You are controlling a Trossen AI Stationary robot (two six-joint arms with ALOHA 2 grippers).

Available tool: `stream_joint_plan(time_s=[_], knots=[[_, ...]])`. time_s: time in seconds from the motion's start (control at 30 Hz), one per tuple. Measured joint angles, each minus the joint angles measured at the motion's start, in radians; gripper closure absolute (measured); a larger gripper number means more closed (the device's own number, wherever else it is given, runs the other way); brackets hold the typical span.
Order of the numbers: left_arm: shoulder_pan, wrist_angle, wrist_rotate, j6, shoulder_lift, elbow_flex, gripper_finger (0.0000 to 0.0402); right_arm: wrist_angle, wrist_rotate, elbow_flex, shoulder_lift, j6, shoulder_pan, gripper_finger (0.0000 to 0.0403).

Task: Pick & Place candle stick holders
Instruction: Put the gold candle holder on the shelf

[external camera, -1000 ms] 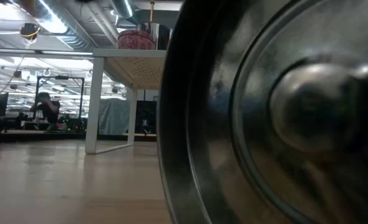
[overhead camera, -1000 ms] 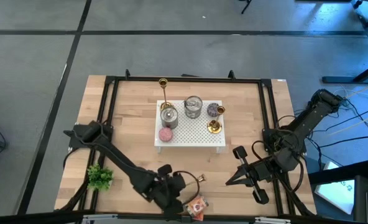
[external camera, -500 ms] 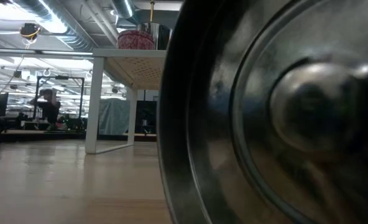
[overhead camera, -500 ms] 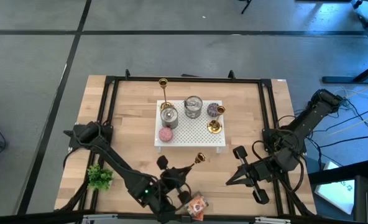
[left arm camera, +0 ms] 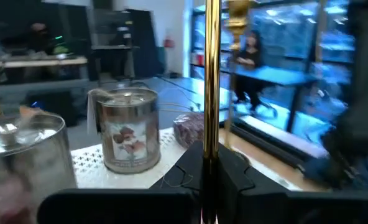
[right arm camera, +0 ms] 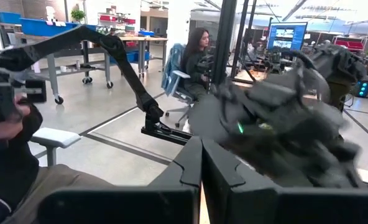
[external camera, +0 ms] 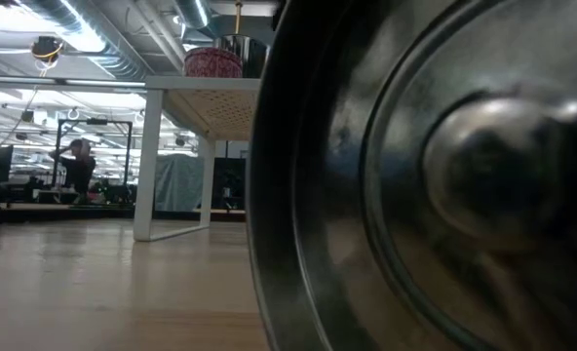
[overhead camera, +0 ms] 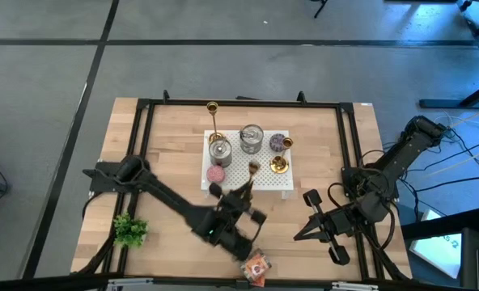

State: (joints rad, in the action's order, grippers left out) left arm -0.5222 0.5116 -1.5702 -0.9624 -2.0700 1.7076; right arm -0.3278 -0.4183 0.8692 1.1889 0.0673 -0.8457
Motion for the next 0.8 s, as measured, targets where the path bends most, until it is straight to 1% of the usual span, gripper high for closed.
stream_joint_plan(time_s=[0.13,0.23,0.47,0.8], knots=[[0.066,0.016,-0.005,-0.087,-0.061,-0.001,0.0394,0.004,0.000,0.000,0.000,0.000,0.001,0.0398],[0.084,0.009,-0.022,-0.138,-0.083,0.001,0.0394,0.003,0.000,0.000,0.000,0.000,0.001,0.0398],[0.097,0.010,-0.029,-0.092,-0.093,0.002,0.0393,0.033,0.000,0.000,0.000,0.000,0.002,0.0398],[0.121,0.013,-0.017,-0.070,-0.094,0.001,0.0392,0.029,0.000,0.000,0.000,0.000,0.002,0.0398]])
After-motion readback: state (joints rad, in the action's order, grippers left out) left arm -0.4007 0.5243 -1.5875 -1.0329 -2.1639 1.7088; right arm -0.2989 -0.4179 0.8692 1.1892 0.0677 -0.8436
